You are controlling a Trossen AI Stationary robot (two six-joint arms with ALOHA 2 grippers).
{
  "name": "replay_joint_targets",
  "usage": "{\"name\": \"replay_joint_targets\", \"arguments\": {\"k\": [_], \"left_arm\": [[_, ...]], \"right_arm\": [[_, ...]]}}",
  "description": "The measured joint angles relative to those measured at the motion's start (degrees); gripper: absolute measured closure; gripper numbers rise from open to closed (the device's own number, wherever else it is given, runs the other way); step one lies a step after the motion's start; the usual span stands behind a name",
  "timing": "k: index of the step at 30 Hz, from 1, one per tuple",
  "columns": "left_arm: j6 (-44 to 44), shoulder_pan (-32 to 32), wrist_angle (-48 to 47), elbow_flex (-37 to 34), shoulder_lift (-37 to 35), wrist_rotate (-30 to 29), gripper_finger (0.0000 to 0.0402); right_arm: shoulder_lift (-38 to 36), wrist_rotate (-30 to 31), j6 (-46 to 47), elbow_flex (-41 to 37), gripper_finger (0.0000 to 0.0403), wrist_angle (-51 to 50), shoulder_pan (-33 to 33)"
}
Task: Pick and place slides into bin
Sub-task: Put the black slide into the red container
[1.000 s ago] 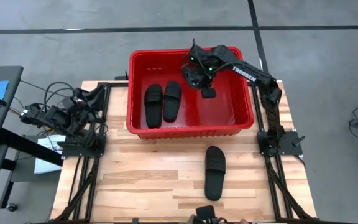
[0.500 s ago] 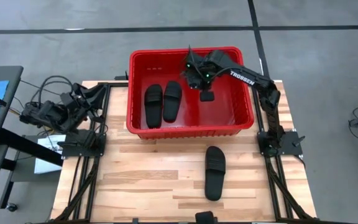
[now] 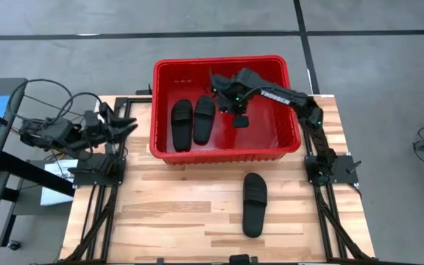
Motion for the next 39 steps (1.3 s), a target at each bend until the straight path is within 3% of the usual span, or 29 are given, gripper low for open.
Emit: {"name": "replay_joint_targets", "arguments": {"k": [4, 12, 27, 35, 39], "left_arm": [[-0.24, -0.03, -0.53, 0.8, -0.03, 4.42, 0.0308], [-0.26, -0.03, -0.87, 1.01, -0.39, 4.38, 0.0308], [-1.18, -0.03, -3.17, 1.01, -0.39, 4.29, 0.0308], [-1.18, -0.03, -3.17, 1.01, -0.39, 4.25, 0.0308], [-1.18, -0.03, -3.15, 1.01, -0.39, 4.23, 0.0308]], "right_arm": [[3.54, 0.74, -0.43, -0.07, 0.0403, 0.62, 0.6], [7.77, -2.4, -1.4, 0.02, 0.0403, 1.18, 1.52], [8.0, -5.47, -1.63, 0.0, 0.0401, -0.09, 2.23], [8.0, -12.47, 0.43, 0.0, 0.0357, -0.3, 1.43], [7.98, -13.02, 0.44, 0.0, 0.0333, -0.19, 1.32]]}}
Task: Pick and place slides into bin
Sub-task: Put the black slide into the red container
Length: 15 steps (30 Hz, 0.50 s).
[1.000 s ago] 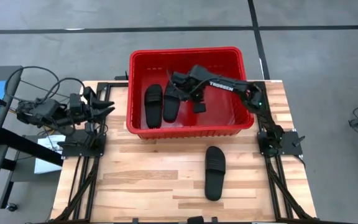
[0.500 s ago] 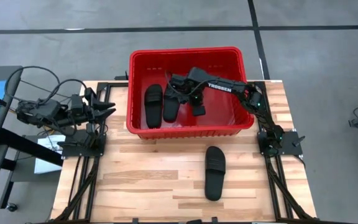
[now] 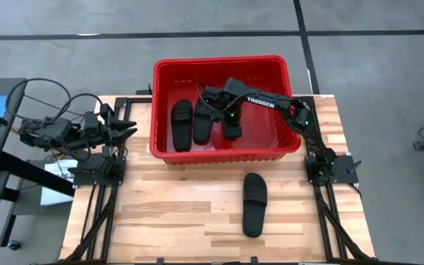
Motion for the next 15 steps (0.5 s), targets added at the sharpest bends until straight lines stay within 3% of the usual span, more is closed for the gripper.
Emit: {"name": "replay_joint_targets", "arguments": {"k": [15], "left_arm": [[-0.5, 0.0, 0.0, 0.0, 0.0, -0.02, 0.0308]], "right_arm": [[0.0, -0.05, 0.02, 0.0, 0.031, 0.17, -1.03]]}}
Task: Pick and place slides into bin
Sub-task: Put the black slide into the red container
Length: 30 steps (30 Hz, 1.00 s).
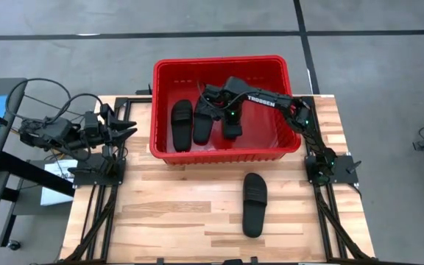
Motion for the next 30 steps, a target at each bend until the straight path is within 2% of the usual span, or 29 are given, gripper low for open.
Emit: {"name": "replay_joint_targets", "arguments": {"k": [6, 10, 18, 23, 30], "left_arm": [[0.12, 0.02, 0.0, 0.0, 0.0, -0.02, 0.0308], [0.32, 0.02, 0.02, 0.0, 0.0, -0.02, 0.0308], [0.52, 0.02, 0.02, -0.02, 0.0, -0.02, 0.0308], [0.54, 0.02, 0.02, -0.02, 0.0, -0.02, 0.0308], [0.57, 0.02, 0.02, -0.02, 0.0, -0.02, 0.0308]], "right_arm": [[-1.09, 0.44, 0.0, 0.0, 0.031, -0.24, 0.0], [-3.53, 4.44, 0.0, 0.0, 0.031, -0.38, 0.0], [-13.84, 11.1, 1.25, 0.0, 0.031, -0.34, 0.07], [-21.49, 15.27, 6.1, 0.02, 0.031, -1.69, 1.39], [-32.01, 14.86, 17.67, 0.02, 0.031, -2.31, 5.08]]}}
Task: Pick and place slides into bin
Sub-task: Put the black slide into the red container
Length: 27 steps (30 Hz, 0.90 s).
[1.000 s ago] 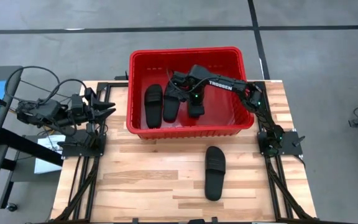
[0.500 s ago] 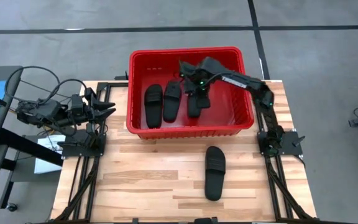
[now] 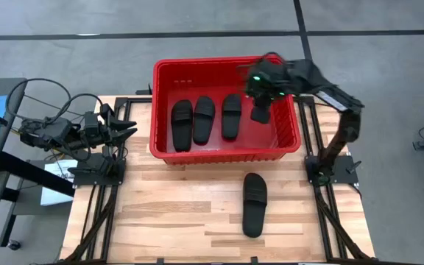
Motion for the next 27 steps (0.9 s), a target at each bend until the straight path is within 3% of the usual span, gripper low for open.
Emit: {"name": "replay_joint_targets", "arguments": {"k": [8, 14, 21, 27], "left_arm": [[-0.12, 0.0, 0.02, 0.0, 0.0, 0.0, 0.0308], [-0.45, 0.0, 0.02, -0.02, 0.0, 0.02, 0.0308], [-1.77, 0.0, 0.5, -0.02, 0.01, 0.44, 0.0308], [-7.25, 0.0, 0.46, -0.02, 0.02, 2.78, 0.0308]], "right_arm": [[-9.17, -7.58, 10.36, 0.01, 0.031, 0.02, 11.0], [-12.16, -7.68, 24.53, 0.01, 0.031, 0.03, 22.52], [-9.56, -4.25, 37.58, 0.02, 0.031, 0.02, 35.45], [-3.65, -4.01, 46.01, 0.02, 0.0315, 0.03, 42.77]]}}
